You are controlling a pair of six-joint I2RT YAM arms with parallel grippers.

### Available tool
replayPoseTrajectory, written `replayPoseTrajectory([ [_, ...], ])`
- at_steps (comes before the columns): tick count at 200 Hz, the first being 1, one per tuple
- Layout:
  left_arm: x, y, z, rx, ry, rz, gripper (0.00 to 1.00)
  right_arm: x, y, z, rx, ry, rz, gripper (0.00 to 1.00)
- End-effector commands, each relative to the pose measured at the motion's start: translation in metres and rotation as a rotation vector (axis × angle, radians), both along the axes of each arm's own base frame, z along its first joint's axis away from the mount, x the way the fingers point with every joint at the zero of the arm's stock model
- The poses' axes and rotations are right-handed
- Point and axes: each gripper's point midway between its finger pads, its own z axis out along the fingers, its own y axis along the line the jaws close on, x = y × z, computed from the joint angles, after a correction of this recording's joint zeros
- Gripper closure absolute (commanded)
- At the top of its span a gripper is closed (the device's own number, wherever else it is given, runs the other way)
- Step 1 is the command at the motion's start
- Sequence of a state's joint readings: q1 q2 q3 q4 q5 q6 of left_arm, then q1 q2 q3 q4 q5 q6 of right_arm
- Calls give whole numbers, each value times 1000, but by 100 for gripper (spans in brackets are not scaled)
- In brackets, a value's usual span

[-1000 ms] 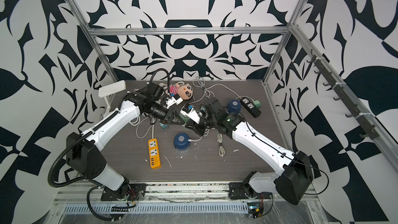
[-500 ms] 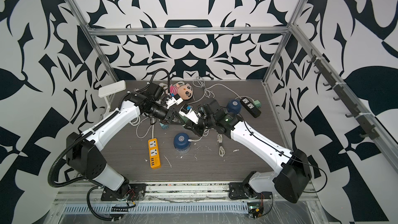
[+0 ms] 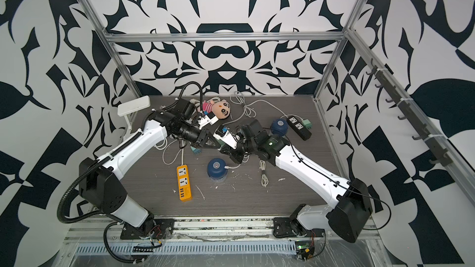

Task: Charge the cordless meat grinders
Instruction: Pick up the charging cable from the center of the board, then pick up the cordless meat grinder at the center of the board.

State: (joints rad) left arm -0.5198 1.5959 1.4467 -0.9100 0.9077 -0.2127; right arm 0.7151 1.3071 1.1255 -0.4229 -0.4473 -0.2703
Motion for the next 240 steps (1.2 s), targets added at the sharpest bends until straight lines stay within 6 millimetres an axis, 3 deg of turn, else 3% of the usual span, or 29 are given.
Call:
replayPoseTrajectory([
  [1,-4,5,7,-4,5,15,80,1,-3,26,45,-69,-17,100],
  [16,3,8,6,14,-13,47,56,0,-4,25,44,-73,-19,100],
  [39,20,15,11,12,-41,122,46,7,-15,17,-6,-103,-76,100],
  [58,46,26,15,26,-91,223,44,33,-40,4,-112,-165,-250,100],
  [82,77,33,27,64,-210,323,36,78,-99,-8,-248,-226,-589,100],
  [99,96,26,43,9,-271,366,27,106,-162,-8,-236,-161,-885,100],
  [118,117,14,60,-45,-325,410,21,119,-237,-15,-137,0,-1197,100],
  [125,124,8,65,-51,-361,423,17,120,-263,-19,-106,50,-1294,100],
  [132,128,-1,71,-53,-402,425,16,121,-279,-24,-55,114,-1345,100],
  [144,133,-23,78,-59,-477,417,0,123,-303,-33,-14,161,-1421,100],
  [151,135,-38,79,-69,-508,407,1,125,-312,-36,8,173,-1452,100],
  [164,138,-68,77,-120,-521,364,1,131,-324,-45,31,199,-1493,100],
  [188,162,-111,62,-170,-482,362,1,141,-340,-63,89,254,-1552,100],
  [209,183,-141,39,-46,-580,379,1,151,-350,-84,149,338,-1577,100],
  [240,193,-189,3,46,-743,346,1,165,-362,-117,268,504,-1593,100],
])
